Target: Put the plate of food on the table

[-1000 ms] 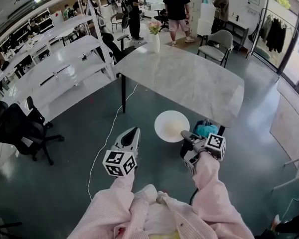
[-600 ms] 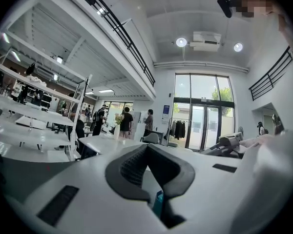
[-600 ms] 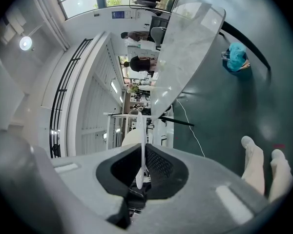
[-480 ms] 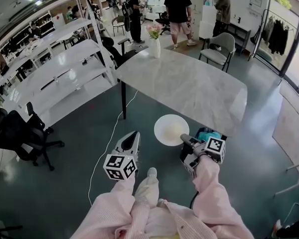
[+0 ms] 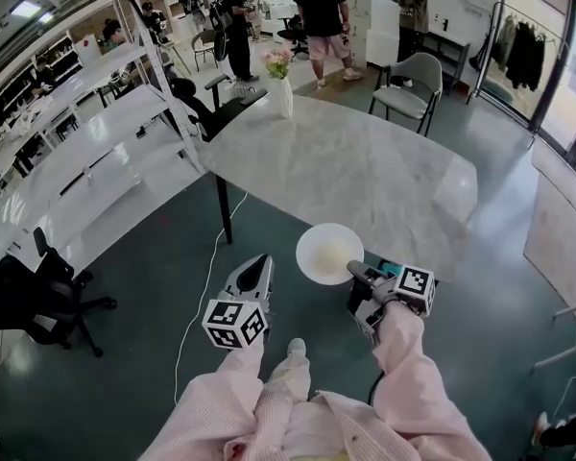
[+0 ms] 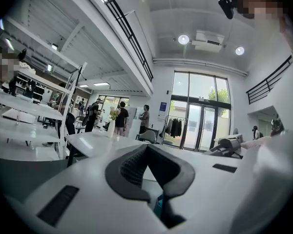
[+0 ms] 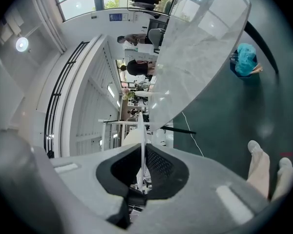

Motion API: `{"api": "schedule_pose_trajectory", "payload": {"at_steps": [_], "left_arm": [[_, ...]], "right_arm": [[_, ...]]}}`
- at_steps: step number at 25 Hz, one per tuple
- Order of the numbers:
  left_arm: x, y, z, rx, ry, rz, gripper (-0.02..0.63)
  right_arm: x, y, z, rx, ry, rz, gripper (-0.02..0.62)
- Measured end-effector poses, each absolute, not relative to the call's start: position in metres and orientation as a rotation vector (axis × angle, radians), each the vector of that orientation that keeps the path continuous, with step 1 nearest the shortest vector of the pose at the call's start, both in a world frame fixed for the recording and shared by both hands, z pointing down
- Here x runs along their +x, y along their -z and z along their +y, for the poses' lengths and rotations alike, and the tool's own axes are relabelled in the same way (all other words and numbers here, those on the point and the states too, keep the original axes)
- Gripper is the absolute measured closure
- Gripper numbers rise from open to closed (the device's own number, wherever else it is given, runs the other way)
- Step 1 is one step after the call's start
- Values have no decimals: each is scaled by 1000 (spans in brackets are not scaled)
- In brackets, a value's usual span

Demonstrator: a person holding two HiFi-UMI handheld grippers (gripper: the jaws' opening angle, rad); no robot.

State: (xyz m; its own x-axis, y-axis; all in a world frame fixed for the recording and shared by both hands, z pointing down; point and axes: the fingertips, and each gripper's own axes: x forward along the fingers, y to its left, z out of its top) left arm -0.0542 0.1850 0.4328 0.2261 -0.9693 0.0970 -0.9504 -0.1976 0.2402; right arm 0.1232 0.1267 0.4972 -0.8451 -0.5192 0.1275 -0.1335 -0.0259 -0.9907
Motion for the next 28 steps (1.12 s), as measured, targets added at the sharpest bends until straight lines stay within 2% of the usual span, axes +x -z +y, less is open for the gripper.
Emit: {"api": "schedule_pose_trajectory", "payload": {"at_steps": [14,28], "left_arm": [[-113,-430,44,2316,115,-1712,609],[-137,-445,-31,2302,125,-1668,609]], "right_arm": [[67,-496,3,-716,1894,1896,575],[47,-506,-70,-757,1896,1870,575]]}}
